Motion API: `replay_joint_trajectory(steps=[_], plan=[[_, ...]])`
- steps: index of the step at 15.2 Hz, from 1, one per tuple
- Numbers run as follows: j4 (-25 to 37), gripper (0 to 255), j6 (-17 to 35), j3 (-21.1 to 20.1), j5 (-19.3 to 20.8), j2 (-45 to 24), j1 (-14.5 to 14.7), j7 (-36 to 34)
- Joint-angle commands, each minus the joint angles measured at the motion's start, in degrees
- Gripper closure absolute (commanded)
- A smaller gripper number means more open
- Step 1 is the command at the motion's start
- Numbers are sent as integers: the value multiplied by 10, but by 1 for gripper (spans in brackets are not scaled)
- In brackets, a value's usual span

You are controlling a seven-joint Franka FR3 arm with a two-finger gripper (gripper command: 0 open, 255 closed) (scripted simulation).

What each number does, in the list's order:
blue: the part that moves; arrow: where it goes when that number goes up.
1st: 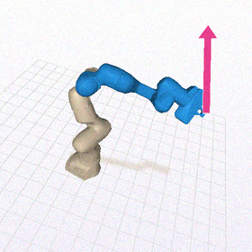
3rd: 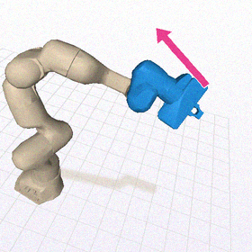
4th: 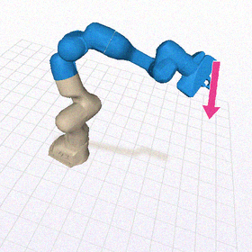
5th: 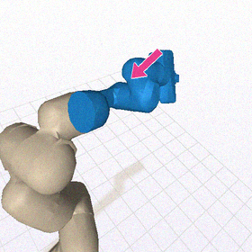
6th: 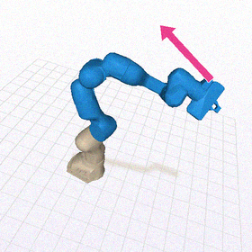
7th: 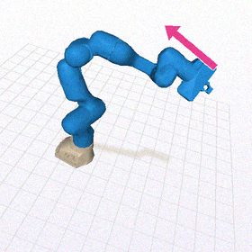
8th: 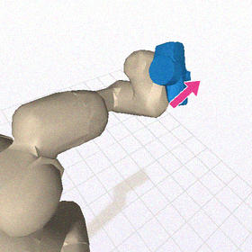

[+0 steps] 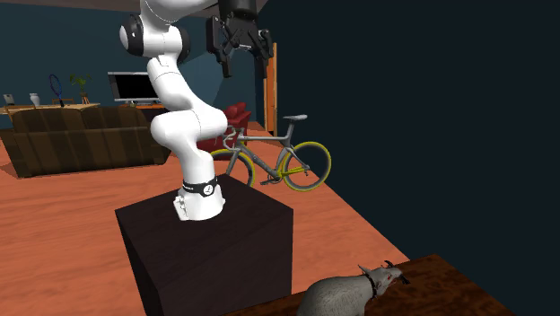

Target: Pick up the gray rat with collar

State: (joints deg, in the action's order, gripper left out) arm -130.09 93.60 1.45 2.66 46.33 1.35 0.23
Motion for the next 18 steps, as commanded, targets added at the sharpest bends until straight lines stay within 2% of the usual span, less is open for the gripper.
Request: replay_joint_trajectory(steps=[1, 9, 14, 18], plan=[[0, 0, 0, 0, 0, 0, 0, 0], [-76, 0, 136, 102, 24, -60, 27, 171], [-89, 0, 220, 168, 24, -134, 51, 284], [-81, 0, 282, 221, 6, -211, 78, 381]])
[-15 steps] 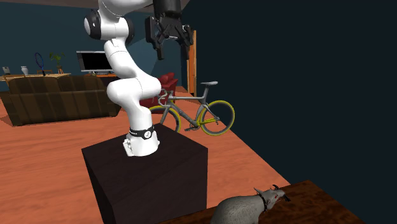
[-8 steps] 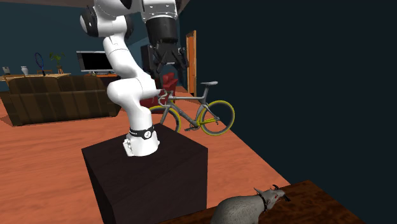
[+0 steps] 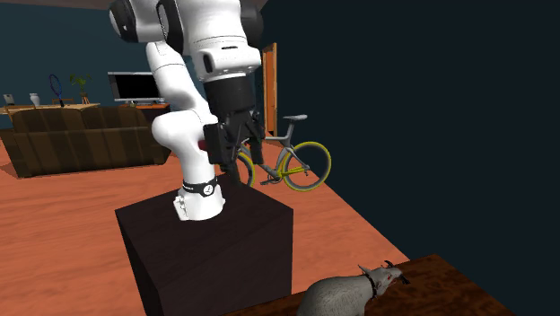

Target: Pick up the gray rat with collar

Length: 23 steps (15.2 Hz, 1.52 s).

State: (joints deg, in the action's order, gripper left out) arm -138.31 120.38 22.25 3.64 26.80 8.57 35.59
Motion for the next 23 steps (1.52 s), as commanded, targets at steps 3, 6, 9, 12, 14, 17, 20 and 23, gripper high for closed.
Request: replay_joint_trajectory(steps=[3, 6, 9, 12, 14, 17, 20, 23], plan=[[17, 0, 54, 52, -34, -83, 31, 109], [43, 0, 87, 87, -82, -157, 56, 200], [77, 0, 108, 109, -149, -239, 73, 299], [120, 0, 115, 111, -223, -325, 73, 399], [152, 0, 114, 101, -267, -380, 61, 459], [195, 0, 110, 79, -309, -441, 40, 520], [192, 0, 126, 72, -324, -458, 35, 533], [190, 0, 141, 64, -341, -475, 29, 546]])
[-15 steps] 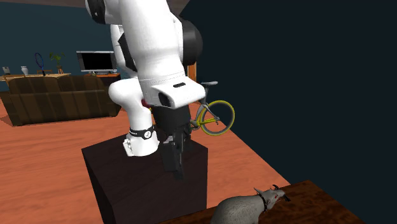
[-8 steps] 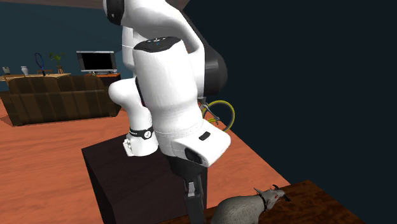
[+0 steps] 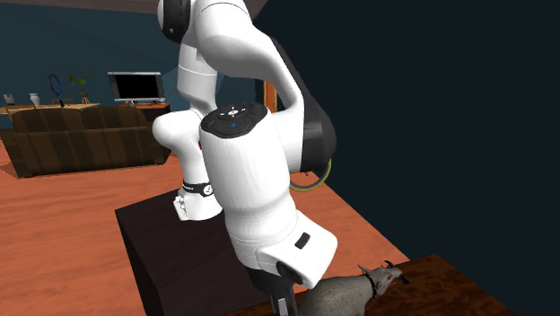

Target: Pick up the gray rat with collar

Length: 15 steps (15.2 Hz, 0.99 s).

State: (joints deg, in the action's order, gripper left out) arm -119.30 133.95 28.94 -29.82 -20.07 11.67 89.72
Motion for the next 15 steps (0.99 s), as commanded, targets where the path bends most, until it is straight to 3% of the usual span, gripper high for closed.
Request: replay_joint_trajectory(steps=[1, 3, 4, 15], plan=[[-1, 0, 13, -7, -15, -16, -5, 12], [-1, 0, 13, -7, -15, -16, -5, 12], [0, 255, 13, -8, -15, -16, -5, 11], [0, 255, 3, -2, -4, -4, -1, 3]])
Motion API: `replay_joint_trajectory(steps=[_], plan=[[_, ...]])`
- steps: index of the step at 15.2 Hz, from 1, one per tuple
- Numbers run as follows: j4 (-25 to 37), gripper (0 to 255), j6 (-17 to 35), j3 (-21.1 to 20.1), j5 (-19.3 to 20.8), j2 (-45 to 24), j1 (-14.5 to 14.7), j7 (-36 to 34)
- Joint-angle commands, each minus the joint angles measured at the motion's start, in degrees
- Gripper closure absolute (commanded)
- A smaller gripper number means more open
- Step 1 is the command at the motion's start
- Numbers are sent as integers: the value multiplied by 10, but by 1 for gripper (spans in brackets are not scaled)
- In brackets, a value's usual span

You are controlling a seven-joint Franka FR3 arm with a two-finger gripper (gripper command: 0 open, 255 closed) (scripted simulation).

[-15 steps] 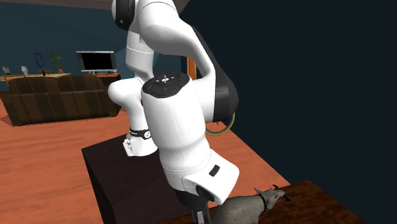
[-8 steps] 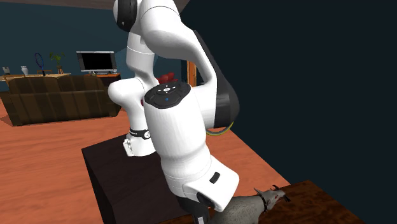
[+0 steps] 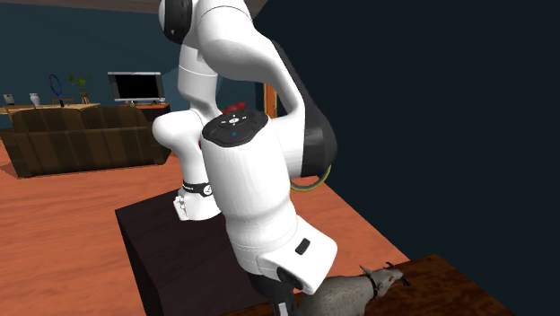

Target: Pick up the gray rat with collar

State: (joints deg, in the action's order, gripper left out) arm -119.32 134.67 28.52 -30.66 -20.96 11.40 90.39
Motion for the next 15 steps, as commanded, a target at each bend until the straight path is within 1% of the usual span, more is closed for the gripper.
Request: replay_joint_trajectory(steps=[1, 13, 15], plan=[[1, 255, -9, 5, 10, 11, 4, -8], [18, 255, -73, 30, 72, 75, 21, -60], [18, 255, -74, 30, 73, 75, 21, -60]])
